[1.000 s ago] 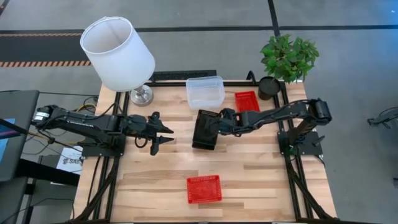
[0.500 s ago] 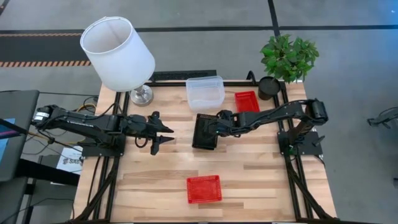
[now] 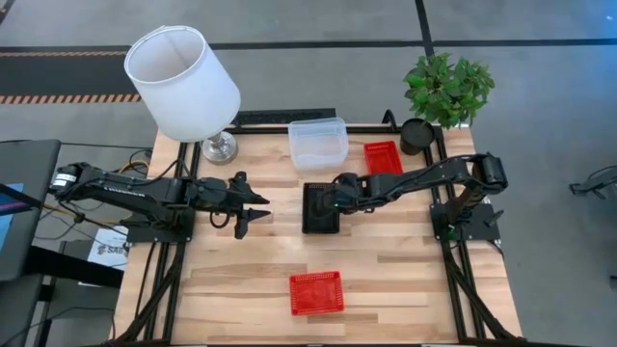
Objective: Stack baskets by color
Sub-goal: Stack the bottom black bin on the black bin
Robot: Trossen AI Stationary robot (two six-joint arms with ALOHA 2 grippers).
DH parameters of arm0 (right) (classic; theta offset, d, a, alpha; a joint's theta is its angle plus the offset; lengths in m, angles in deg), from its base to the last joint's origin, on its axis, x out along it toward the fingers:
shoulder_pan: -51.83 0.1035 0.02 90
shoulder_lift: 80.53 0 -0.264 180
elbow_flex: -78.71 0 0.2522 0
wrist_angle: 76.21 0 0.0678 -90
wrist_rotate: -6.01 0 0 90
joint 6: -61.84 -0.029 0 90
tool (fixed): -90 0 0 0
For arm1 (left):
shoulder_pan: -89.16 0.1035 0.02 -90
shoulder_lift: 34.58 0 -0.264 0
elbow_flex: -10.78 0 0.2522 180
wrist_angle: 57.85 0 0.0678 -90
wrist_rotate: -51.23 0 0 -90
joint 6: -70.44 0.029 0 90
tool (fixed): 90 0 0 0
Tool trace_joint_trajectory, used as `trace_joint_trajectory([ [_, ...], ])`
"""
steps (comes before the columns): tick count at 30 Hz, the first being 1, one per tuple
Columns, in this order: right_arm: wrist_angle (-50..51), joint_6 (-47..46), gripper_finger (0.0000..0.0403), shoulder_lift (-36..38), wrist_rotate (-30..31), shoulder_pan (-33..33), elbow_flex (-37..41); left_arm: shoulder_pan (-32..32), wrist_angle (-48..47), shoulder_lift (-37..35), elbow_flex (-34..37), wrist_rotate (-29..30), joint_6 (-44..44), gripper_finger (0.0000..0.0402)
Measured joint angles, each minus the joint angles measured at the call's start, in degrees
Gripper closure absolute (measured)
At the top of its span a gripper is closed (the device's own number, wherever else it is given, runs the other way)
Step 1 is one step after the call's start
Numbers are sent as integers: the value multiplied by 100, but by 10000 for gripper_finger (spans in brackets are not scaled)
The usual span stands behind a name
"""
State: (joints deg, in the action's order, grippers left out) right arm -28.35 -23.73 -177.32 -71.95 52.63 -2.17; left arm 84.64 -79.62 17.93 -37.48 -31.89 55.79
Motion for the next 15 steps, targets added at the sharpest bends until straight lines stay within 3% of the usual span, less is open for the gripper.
trace_joint_trajectory([
  [6,-9,182,386,0,-215,-59,0,0,0,0,-2,110,1,258],
  [15,-3,200,327,0,-194,-59,0,0,-3,0,-2,131,-112,258],
])
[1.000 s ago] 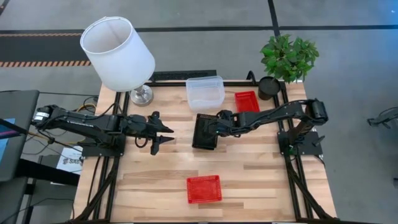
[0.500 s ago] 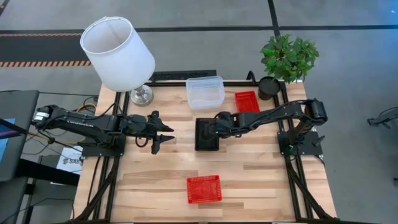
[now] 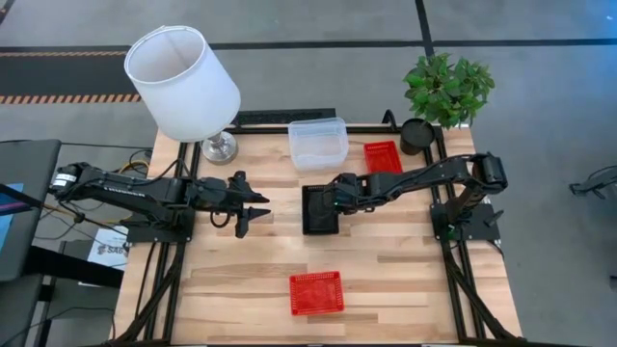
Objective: Stack baskets by color
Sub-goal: Stack the bottom black bin on the black bin, then stack the bottom red bin on the red bin
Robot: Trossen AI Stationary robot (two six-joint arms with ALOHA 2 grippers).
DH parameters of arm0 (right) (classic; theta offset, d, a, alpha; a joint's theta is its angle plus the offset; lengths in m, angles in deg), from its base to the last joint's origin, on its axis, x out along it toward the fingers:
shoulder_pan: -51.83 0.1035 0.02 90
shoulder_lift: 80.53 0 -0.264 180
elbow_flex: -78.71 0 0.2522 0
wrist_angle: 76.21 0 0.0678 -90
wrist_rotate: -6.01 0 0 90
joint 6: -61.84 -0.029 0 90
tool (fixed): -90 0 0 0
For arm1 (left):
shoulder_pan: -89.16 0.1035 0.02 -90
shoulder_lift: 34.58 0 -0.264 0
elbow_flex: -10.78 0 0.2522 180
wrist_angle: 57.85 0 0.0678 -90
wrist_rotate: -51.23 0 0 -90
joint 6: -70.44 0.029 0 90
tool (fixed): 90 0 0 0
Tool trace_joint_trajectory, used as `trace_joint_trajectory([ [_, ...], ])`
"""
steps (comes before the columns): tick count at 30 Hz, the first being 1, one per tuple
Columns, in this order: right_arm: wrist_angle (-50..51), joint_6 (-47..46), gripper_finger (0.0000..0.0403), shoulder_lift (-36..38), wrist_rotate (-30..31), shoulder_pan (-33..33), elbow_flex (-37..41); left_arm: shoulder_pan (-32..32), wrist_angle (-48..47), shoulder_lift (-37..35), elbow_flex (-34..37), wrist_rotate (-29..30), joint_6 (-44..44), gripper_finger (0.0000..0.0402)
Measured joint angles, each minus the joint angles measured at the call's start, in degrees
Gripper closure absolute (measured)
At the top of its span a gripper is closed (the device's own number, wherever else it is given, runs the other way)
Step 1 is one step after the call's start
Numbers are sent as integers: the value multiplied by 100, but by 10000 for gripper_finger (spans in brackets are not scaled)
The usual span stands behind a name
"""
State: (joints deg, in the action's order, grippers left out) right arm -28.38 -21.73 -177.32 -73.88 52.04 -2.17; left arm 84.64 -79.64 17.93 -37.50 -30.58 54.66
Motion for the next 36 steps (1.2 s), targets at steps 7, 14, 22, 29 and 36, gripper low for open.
trace_joint_trajectory([
  [7,-5,105,303,2,-126,0,0,-2,0,0,0,0,-52,258],
  [14,-32,237,290,143,-125,2,-4,-2,1,0,0,7,-55,258],
  [22,-15,927,289,627,17,-1,-7,-2,3,0,0,14,-198,258],
  [29,-852,2449,290,1021,-282,645,-9,-2,2,0,0,-24,-356,258],
  [36,-2269,3917,290,738,-817,1646,-8,-2,15,-2,0,-26,-247,258],
])
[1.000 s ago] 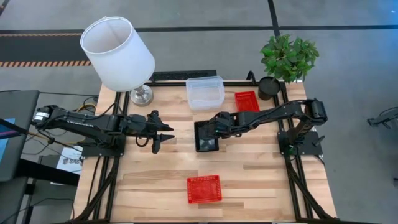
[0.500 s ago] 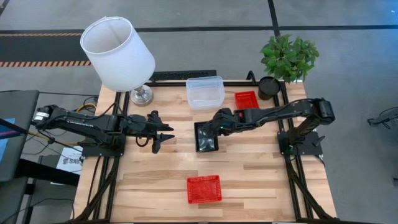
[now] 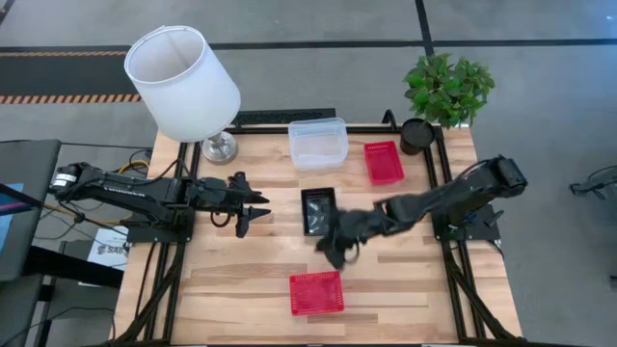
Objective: Stack baskets by color
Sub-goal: Stack the bottom red bin on the red bin
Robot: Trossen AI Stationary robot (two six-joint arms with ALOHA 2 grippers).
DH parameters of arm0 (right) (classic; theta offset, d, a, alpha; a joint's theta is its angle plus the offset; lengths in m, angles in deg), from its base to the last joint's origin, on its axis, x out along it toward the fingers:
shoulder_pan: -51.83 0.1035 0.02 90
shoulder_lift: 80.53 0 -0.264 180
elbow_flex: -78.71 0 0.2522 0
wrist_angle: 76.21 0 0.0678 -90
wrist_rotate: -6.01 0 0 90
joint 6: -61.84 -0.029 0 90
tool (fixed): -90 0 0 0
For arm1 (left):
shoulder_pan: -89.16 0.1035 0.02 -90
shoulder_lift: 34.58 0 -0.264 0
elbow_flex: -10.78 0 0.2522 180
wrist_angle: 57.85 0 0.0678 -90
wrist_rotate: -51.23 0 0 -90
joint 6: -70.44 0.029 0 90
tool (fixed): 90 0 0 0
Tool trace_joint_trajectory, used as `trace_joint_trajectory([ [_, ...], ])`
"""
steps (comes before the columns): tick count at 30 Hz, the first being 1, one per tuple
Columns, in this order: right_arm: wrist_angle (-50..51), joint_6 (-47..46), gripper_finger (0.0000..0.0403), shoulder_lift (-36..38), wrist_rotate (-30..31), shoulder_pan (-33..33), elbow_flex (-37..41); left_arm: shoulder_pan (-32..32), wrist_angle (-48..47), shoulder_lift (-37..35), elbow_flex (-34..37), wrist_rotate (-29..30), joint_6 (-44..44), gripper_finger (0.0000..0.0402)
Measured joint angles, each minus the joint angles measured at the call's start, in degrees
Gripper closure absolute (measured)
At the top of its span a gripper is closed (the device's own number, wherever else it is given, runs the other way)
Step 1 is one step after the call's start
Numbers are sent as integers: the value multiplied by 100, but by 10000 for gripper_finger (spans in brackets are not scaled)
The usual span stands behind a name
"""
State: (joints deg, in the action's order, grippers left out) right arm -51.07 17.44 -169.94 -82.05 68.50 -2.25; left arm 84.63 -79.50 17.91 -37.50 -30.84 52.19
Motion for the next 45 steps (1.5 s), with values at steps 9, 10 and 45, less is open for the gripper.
trace_joint_trajectory([
  [9,-519,1962,286,-190,142,785,2,2,-16,-1,0,-246,124,258],
  [10,-486,1964,282,-190,237,772,2,2,-21,-1,0,-334,120,258],
  [45,1015,2183,149,-2525,377,512,-1621,2,-412,4,-2,-625,151,258],
])
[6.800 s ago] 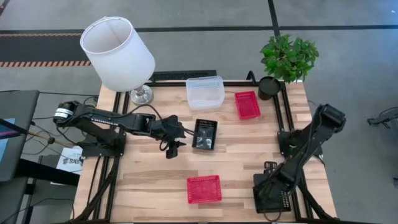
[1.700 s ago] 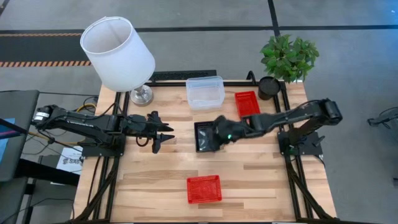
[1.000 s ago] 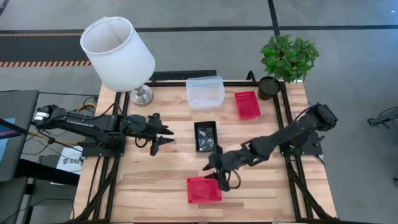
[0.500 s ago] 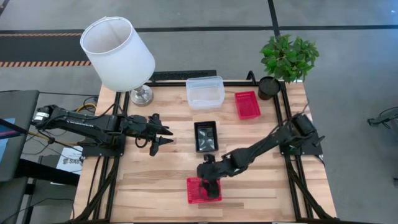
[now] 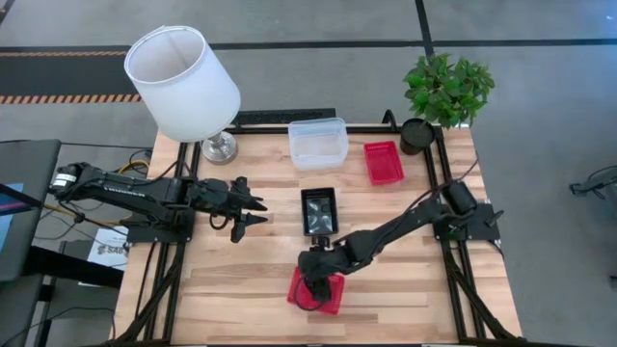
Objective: Stack baskets by color
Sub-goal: Stack the bottom red bin on the red bin
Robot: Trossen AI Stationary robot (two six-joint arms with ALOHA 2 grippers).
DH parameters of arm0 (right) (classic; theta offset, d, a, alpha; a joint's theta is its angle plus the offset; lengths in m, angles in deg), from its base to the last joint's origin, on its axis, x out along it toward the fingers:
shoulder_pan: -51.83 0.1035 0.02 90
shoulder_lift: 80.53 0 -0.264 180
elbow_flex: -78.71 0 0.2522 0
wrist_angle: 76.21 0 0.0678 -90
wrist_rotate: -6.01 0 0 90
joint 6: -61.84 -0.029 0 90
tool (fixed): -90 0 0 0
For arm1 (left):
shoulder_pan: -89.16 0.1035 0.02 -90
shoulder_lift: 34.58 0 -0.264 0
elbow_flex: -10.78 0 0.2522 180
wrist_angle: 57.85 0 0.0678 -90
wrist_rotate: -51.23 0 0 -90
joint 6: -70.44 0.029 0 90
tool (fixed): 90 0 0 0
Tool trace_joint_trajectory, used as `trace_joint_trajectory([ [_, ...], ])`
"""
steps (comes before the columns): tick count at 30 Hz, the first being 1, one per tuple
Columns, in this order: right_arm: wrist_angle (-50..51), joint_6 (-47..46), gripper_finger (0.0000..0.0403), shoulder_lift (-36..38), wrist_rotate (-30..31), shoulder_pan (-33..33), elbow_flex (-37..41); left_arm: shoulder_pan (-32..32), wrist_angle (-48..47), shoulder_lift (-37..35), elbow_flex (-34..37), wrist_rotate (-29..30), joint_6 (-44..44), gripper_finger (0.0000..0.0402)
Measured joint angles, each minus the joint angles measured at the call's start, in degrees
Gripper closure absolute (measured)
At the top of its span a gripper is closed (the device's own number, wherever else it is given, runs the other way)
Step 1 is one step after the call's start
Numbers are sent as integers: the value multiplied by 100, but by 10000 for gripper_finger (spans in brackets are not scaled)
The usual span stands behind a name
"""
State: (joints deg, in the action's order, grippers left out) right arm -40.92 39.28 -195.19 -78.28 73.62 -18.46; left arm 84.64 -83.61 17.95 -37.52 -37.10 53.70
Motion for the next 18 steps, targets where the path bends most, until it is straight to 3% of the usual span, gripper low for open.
trace_joint_trajectory([
  [18,740,-1498,150,-17,-23,189,36,0,-29,-2,0,21,162,258],
])
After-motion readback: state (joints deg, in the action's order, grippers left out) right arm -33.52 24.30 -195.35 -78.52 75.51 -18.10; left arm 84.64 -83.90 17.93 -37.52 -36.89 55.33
